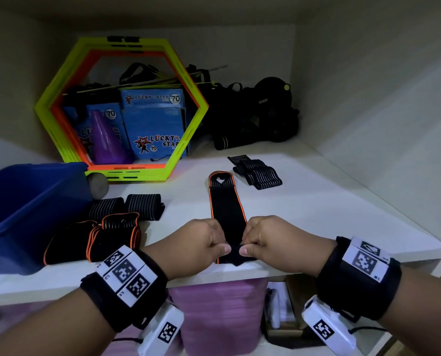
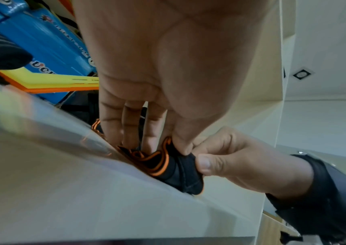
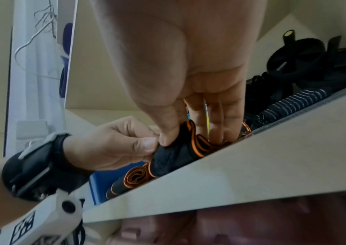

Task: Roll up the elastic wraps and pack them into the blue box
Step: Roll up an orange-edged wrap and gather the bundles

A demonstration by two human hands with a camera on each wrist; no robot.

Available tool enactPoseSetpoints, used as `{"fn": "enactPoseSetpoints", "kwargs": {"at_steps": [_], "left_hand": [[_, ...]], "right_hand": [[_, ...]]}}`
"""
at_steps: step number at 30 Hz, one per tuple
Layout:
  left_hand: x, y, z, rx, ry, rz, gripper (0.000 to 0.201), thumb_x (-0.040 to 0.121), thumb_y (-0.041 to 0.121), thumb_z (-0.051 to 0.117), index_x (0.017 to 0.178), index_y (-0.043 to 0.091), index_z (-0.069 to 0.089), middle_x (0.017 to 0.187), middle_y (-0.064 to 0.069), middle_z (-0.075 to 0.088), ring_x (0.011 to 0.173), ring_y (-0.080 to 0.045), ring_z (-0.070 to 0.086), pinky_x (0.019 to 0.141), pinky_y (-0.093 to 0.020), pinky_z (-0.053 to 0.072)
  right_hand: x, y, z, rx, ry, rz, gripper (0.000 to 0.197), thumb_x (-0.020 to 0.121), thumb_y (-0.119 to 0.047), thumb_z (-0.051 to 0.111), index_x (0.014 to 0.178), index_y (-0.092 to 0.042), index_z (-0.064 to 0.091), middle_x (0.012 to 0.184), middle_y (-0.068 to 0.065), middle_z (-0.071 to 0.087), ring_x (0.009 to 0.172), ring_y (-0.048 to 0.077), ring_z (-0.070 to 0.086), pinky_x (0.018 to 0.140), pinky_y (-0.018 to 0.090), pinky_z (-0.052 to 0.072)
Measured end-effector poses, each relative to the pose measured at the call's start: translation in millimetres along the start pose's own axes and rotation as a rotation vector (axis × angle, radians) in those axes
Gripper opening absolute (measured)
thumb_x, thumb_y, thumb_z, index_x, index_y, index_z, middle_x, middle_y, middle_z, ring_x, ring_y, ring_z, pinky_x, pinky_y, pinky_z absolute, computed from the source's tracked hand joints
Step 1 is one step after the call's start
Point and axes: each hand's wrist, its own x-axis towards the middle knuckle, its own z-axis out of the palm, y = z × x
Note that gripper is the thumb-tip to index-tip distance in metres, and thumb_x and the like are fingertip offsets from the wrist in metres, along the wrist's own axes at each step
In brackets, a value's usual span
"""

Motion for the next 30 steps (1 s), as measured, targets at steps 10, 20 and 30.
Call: {"fn": "enactPoseSetpoints", "kwargs": {"at_steps": [10,20,30], "left_hand": [[0.5,6.1,8.7,0.047,0.139,-0.059,0.007,0.084,0.026,0.073,0.079,0.025,0.068,0.074,0.008,0.068,0.073,-0.006,0.062,0.073,-0.032,0.052],[-11.7,1.6,19.7,0.176,0.1,0.073,0.058,0.072,0.072,0.063,0.101,0.022,0.067,0.096,0.009,0.06,0.087,-0.009,0.057,0.077,-0.028,0.049],[-37.1,9.9,43.4,0.17,0.269,0.058,0.033,0.087,0.043,0.068,0.114,0.025,0.066,0.109,0.014,0.063,0.104,-0.008,0.055,0.09,-0.021,0.045]], "right_hand": [[7.6,-12.5,-2.8,-0.095,0.024,0.021,0.009,0.088,-0.031,0.064,0.085,-0.023,0.06,0.076,-0.007,0.066,0.073,0.011,0.058,0.07,0.034,0.049],[-3.6,-6.4,12.4,-0.221,0.024,-0.032,0.05,0.081,-0.066,0.055,0.105,-0.023,0.06,0.104,-0.005,0.057,0.095,0.017,0.051,0.082,0.033,0.047],[-29.0,-9.4,39.5,-0.182,0.201,-0.005,0.041,0.084,-0.045,0.066,0.118,-0.024,0.061,0.112,-0.008,0.065,0.106,0.017,0.052,0.09,0.031,0.047]]}}
